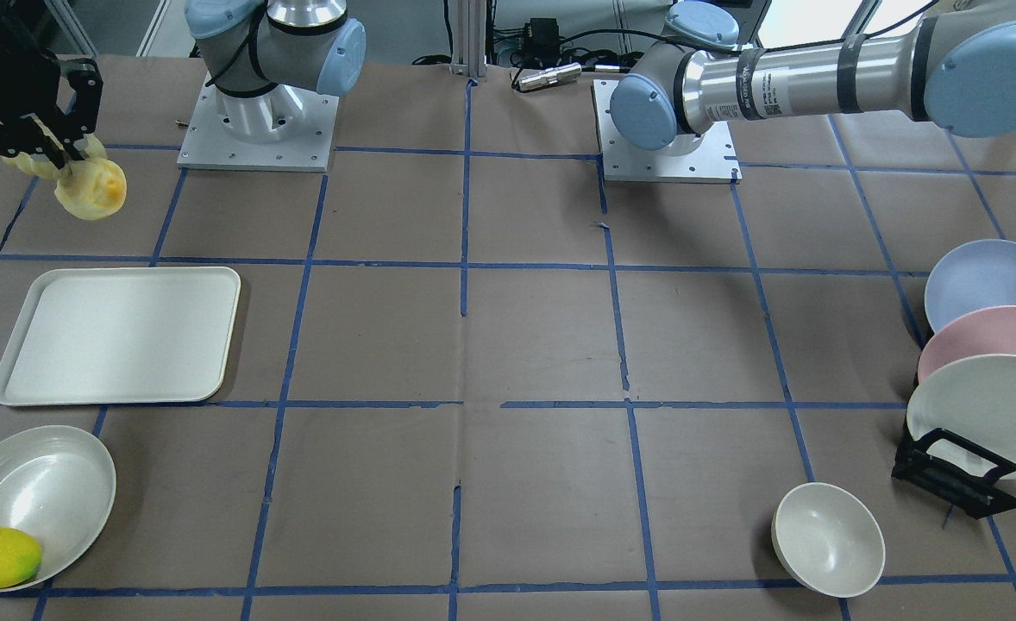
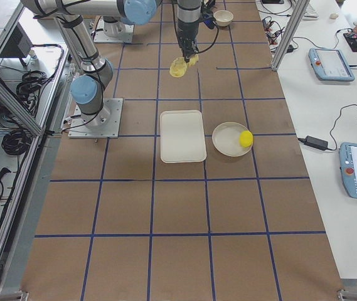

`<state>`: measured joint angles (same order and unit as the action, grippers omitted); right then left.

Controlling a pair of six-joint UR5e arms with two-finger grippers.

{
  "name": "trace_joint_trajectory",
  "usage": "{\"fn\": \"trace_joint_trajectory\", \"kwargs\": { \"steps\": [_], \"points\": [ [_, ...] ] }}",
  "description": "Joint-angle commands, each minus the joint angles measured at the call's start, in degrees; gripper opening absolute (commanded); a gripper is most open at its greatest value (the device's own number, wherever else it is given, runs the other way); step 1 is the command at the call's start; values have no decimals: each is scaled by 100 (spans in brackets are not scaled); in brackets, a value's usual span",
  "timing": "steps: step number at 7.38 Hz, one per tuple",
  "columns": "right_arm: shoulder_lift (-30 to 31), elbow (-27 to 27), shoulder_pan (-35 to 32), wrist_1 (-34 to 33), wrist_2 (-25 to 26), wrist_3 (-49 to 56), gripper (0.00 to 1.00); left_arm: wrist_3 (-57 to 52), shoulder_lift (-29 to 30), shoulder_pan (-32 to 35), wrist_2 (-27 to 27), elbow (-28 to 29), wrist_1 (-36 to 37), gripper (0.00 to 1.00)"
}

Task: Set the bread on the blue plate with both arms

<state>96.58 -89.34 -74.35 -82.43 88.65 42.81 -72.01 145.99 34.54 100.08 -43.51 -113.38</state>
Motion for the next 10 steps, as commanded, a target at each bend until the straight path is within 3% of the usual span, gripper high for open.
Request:
{"fn": "trace_joint_trajectory", "kwargs": {
  "steps": [1, 4, 6, 8, 10],
  "points": [
    [27, 66, -105, 86, -6, -245, 12, -50, -271, -17, 20, 0, -105, 5],
    [115, 66, -843, 96, 345, -993, 12, -94, -982, -210, 55, -8, -535, 5],
    [106, 66, -854, 87, 328, -1003, 13, -76, -1771, -115, 21, -96, -1184, 5],
    [132, 22, -854, 96, 328, -994, 13, 55, -2362, 454, -241, -480, -1344, 5],
    [107, -22, -854, 44, 328, -924, 13, 458, -3160, 1218, -646, -1357, -1310, 6]
  ]
}}
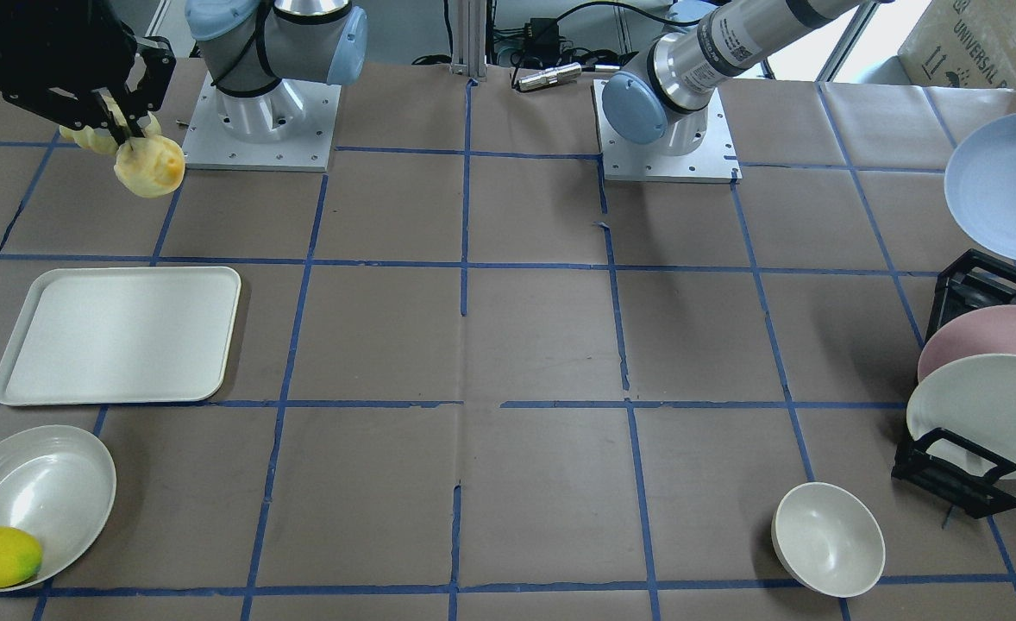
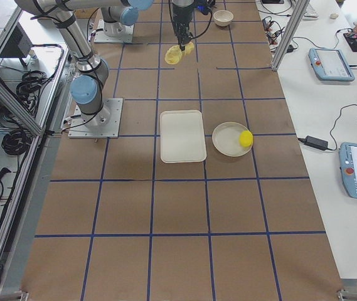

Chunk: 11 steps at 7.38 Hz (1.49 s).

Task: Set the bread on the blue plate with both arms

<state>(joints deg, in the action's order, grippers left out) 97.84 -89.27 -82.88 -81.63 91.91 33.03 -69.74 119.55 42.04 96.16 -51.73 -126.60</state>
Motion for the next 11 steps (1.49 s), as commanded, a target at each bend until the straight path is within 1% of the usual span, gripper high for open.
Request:
{"fn": "trace_joint_trajectory", "kwargs": {
  "steps": [1, 2, 3, 4, 5, 6, 7, 8, 9, 10, 11],
  "points": [
    [-37, -46, 113, -46, 20, 368, 13, 538, -1034, 881, -404, -1149, 239, 6],
    [-46, -55, 219, -46, 73, 728, 13, 828, -1352, 1329, -518, -1720, 754, 6],
    [-46, -55, 446, -20, 134, 810, 12, 1118, -1660, 1829, -1094, -2431, 1090, 6],
    [-54, -108, 622, -20, 126, 915, 12, 1695, -1794, 2322, -1404, -3091, 1833, 6],
    [-46, -186, 720, -46, 126, 1090, 12, 2388, -1726, 2735, -1459, -3628, 2650, 6],
    [-46, -196, 747, -29, 108, 1092, 12, 3274, -1673, 3157, -1660, -3929, 3276, 6],
    [-46, -205, 747, 6, 91, 1092, 12, 3918, -1498, 3770, -1714, -3976, 3586, 6],
    [-37, -240, 747, 15, 82, 1083, 12, 4629, -1166, 4368, -2037, -3898, 4190, 6],
    [-28, -310, 747, 24, 73, 1074, 12, 5358, -867, 4766, -2249, -3880, 4744, 6],
    [-28, -406, 756, -45, 73, 1083, 12, 5766, -542, 5040, -2625, -3879, 5367, 6],
    [-20, -442, 756, -46, 82, 1048, 12, 6170, -312, 5138, -2811, -3879, 5635, 6]
  ]
}}
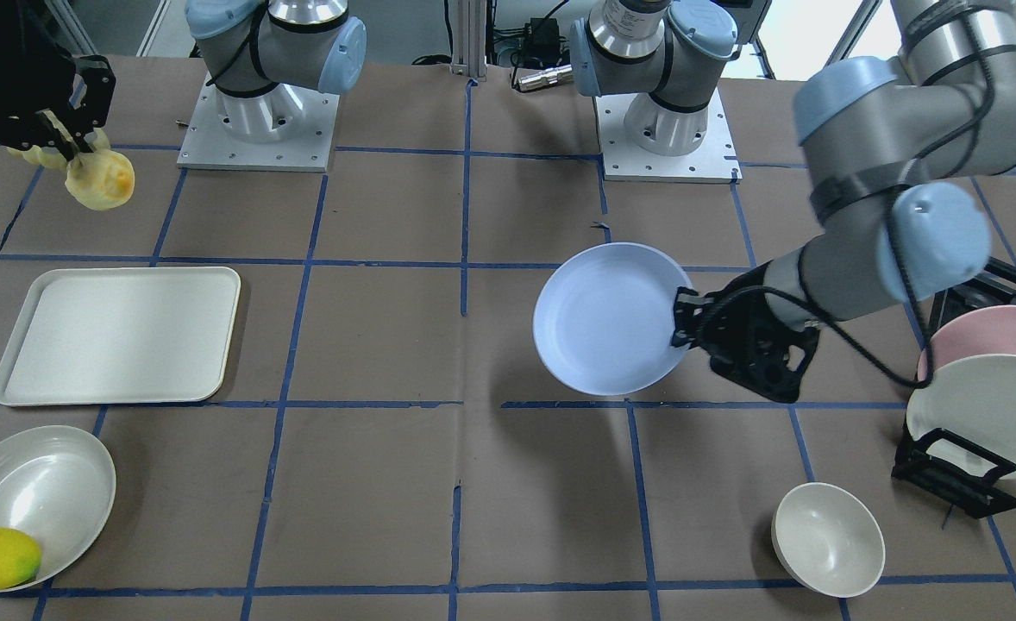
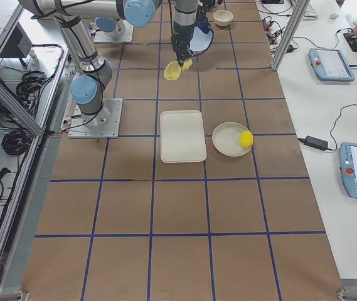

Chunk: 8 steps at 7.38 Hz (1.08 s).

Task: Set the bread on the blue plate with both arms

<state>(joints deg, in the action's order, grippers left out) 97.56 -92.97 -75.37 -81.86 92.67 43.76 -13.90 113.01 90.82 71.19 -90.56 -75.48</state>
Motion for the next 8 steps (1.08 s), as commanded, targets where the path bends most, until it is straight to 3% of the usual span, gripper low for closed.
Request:
{"fn": "trace_joint_trajectory", "kwargs": {
  "steps": [1, 3, 4, 5, 6, 7, 8],
  "points": [
    [52, -80, -13, -32, -21, -86, 12, 964, 475, 356, -334, -66, 987, 6],
    [61, -221, -4, -58, -30, -78, 12, 1003, 738, 506, -299, -181, 1359, 11],
    [0, -265, -4, -128, -56, -69, 12, 1012, 714, 507, -264, -225, 1413, 43],
    [0, -474, -22, -450, -56, -113, 12, 1012, 600, 498, -220, -347, 1413, 87],
    [-1, -833, -83, -697, -308, -618, 11, 1012, 451, 463, -124, -470, 1413, 100],
    [-27, -1080, -197, -1335, -720, -1197, 12, 1004, 197, 367, 329, -402, 1326, 100],
    [-27, -1100, -468, -1480, -672, -1351, 12, 943, -205, 96, 569, -297, 725, 100]
  ]
}}
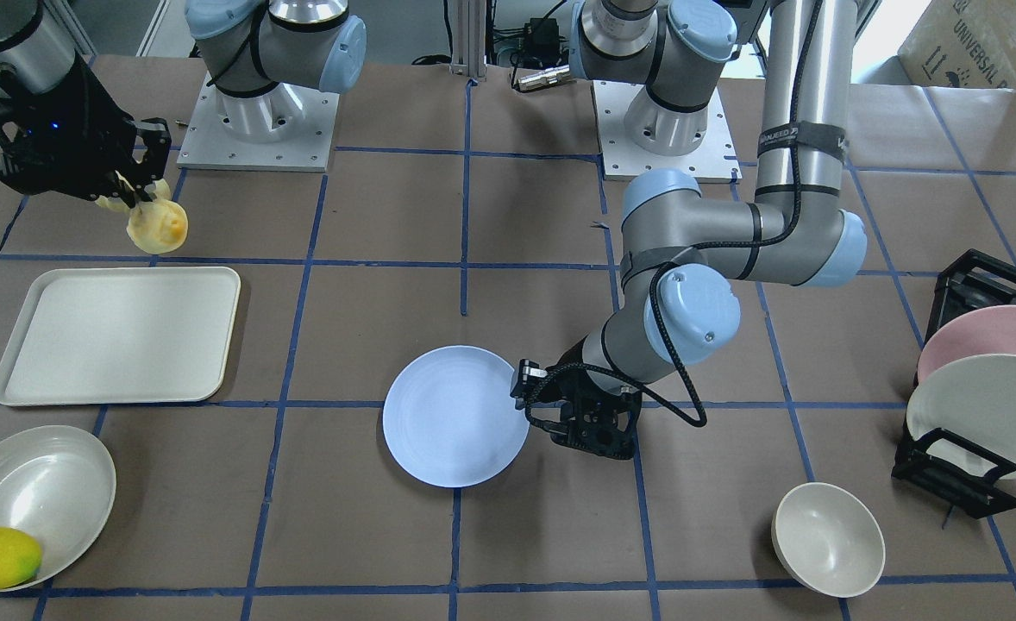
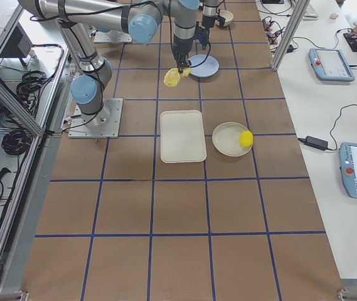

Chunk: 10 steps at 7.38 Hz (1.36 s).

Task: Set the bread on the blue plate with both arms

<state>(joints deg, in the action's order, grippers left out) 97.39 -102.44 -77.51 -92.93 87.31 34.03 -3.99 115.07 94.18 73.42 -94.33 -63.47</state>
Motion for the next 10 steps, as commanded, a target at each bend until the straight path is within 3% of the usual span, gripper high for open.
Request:
{"fn": "trace_joint_trajectory", "kwargs": {
  "steps": [1, 2, 3, 4, 7, 9, 10],
  "points": [
    [-44, -153, -691, -523, -118, -910, 12, -75, -885, -529, 357, -162, -760, 100],
    [-367, -93, -1174, -864, -39, -1620, 12, -136, -1237, -776, 427, -165, -1129, 100],
    [-796, 47, -1761, -1250, 257, -2210, 12, -276, -1580, -813, 1106, -78, -1620, 100],
    [-1331, 440, -2307, -1428, 452, -2939, 12, -269, -1871, -787, 1409, 54, -2051, 100],
    [-2844, 1794, -3040, -1412, 568, -3936, 12, -190, -1928, -674, 1438, 1368, -3633, 100],
    [-3426, 2105, -3445, -1778, 586, -3958, 12, 456, -1795, -61, 1482, 1479, -3558, 100],
    [-3559, 2079, -3446, -1964, 568, -3948, 16, 426, -1786, 29, 1760, 1435, -3506, 100]
  ]
}}
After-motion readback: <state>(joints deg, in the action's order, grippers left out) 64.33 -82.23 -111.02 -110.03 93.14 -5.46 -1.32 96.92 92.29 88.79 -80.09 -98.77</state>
